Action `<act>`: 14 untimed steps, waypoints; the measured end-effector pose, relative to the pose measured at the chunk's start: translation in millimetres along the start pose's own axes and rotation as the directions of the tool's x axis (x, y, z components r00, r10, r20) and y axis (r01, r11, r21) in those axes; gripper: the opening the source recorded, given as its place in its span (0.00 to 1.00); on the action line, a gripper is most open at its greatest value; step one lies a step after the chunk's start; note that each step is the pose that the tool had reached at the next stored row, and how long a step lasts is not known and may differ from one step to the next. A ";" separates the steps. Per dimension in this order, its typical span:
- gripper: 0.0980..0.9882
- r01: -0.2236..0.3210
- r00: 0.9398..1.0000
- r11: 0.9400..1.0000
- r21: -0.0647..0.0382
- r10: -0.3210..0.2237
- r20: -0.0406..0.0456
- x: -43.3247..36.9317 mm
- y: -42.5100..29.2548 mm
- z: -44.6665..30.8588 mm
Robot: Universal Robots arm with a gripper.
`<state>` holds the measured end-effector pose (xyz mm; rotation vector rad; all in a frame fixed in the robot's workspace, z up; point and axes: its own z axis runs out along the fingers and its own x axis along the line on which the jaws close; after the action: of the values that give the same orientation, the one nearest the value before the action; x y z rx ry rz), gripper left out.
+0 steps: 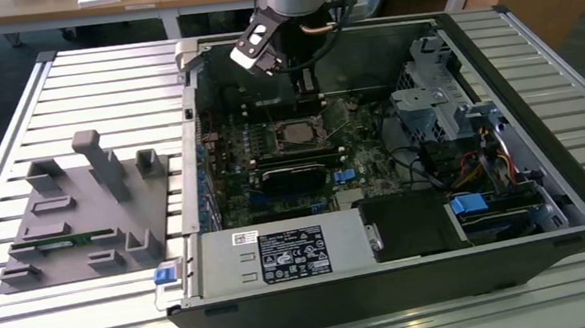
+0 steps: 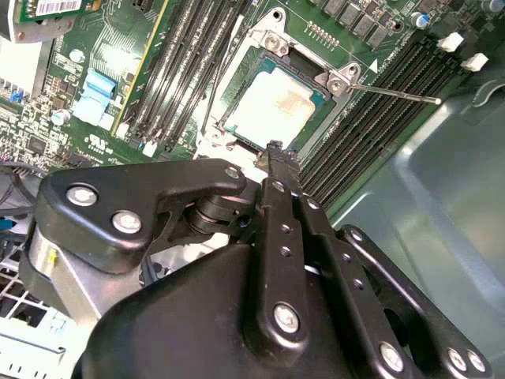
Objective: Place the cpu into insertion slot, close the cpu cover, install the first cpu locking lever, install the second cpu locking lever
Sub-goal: 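Close the cpu cover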
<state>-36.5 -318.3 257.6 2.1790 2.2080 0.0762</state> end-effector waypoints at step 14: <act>0.01 0.000 1.000 1.000 0.000 0.000 0.000 0.1 0.9 -13.8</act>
<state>-36.4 -318.3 271.5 2.1791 2.2082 0.0763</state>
